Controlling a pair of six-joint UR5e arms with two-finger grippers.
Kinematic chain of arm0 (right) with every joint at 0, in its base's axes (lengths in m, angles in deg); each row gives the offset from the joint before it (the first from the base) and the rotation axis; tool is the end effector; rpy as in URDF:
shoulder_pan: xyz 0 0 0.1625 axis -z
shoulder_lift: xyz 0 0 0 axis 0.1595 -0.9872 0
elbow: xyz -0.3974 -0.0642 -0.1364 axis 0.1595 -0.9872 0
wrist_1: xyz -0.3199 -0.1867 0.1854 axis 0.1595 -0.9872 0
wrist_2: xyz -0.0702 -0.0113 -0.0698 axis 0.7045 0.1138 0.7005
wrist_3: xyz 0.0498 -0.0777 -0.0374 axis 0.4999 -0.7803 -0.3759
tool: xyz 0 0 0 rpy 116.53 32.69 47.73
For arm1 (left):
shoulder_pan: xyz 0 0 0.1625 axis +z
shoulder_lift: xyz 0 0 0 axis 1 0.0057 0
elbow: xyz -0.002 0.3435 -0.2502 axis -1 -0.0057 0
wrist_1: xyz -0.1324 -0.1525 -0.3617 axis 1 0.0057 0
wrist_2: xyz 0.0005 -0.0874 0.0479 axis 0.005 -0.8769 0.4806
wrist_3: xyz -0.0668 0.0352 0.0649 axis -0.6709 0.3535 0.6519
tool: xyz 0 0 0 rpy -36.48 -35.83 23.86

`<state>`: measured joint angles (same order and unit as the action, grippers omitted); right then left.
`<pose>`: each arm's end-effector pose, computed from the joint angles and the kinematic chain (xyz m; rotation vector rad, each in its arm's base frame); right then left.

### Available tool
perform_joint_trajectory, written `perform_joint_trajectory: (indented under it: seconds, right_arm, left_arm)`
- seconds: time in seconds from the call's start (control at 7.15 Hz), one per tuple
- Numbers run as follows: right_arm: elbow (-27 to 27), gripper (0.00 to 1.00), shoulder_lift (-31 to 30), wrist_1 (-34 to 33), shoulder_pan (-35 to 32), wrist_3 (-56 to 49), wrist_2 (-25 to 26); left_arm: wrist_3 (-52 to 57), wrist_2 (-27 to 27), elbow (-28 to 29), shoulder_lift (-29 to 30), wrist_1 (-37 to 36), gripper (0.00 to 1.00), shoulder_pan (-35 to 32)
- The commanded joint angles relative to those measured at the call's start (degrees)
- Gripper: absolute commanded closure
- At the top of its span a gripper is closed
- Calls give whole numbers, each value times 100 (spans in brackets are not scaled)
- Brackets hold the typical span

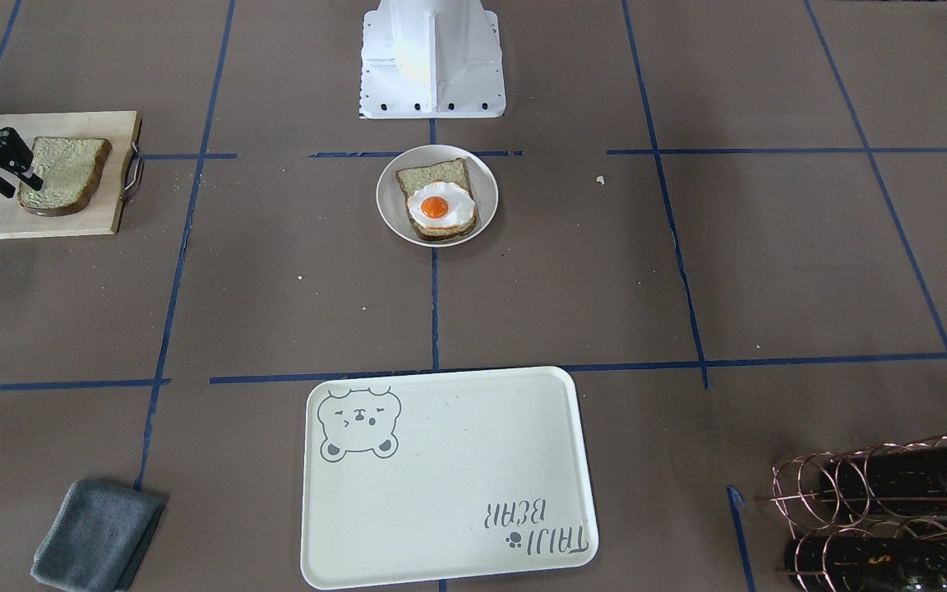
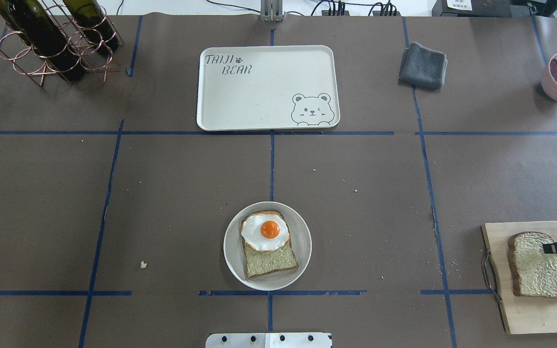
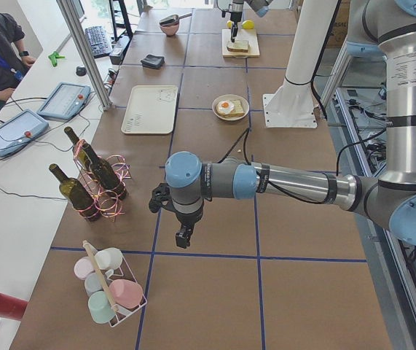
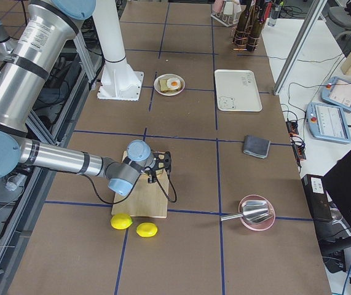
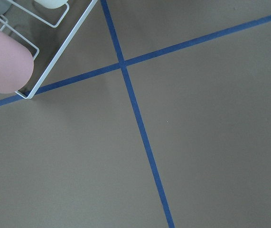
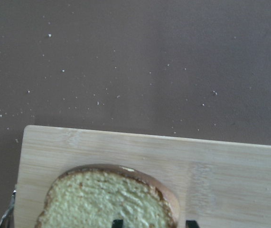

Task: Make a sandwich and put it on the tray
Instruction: 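Lower the right gripper onto the bread slice on the wooden board and grasp it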

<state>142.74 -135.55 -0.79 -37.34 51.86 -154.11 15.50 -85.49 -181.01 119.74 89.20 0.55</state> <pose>-0.1500 -0.2744 0.6583 0.1465 -0.9976 -0.0331 -0.0580 -0.4437 0.6004 0.1183 0.7531 0.2824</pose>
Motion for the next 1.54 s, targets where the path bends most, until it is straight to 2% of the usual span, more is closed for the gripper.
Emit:
perform_joint_trajectory:
  seconds: [0.0, 0.7, 0.98, 1.4]
  right_arm:
    - [-10, 100, 3, 0, 11, -5, 7]
    - [42, 100, 55, 18, -24, -137, -176]
    - [34, 100, 195, 175, -225, -137, -868]
    - [-1, 100, 739, 176, -664, -137, -1677]
  left_arm:
    - [0, 0, -9, 0, 0, 0, 0]
    - [0, 0, -9, 0, 0, 0, 0]
    - [0, 0, -9, 0, 0, 0, 0]
    - [0, 0, -9, 0, 0, 0, 0]
